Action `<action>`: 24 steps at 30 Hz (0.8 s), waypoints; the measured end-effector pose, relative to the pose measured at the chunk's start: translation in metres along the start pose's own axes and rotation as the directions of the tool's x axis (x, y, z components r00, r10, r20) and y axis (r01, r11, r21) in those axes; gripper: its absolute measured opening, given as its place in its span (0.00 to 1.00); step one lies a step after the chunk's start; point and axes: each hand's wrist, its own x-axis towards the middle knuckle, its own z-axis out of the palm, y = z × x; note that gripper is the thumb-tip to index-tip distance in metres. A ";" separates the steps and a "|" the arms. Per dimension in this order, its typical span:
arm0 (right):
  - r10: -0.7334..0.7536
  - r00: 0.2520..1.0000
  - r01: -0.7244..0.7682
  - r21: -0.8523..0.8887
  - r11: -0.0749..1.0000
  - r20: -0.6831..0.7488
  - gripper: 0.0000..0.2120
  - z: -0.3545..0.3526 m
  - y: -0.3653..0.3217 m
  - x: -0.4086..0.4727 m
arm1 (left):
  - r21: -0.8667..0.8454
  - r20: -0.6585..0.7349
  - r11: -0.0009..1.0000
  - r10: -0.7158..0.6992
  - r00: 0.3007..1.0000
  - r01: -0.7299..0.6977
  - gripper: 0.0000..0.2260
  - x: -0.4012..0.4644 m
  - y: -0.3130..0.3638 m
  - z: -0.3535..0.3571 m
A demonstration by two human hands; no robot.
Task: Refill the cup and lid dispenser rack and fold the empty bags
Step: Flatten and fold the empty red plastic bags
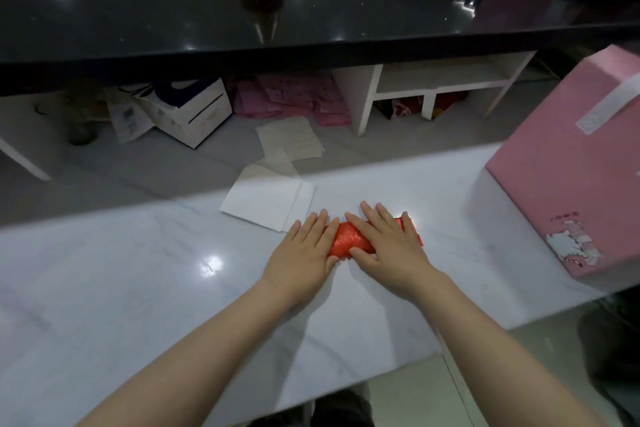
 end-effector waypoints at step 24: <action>-0.421 0.903 0.426 0.316 0.848 -0.087 0.20 -0.084 -0.099 0.080 | -0.327 -0.253 0.852 -0.495 0.831 0.408 0.34 -0.057 -0.036 -0.083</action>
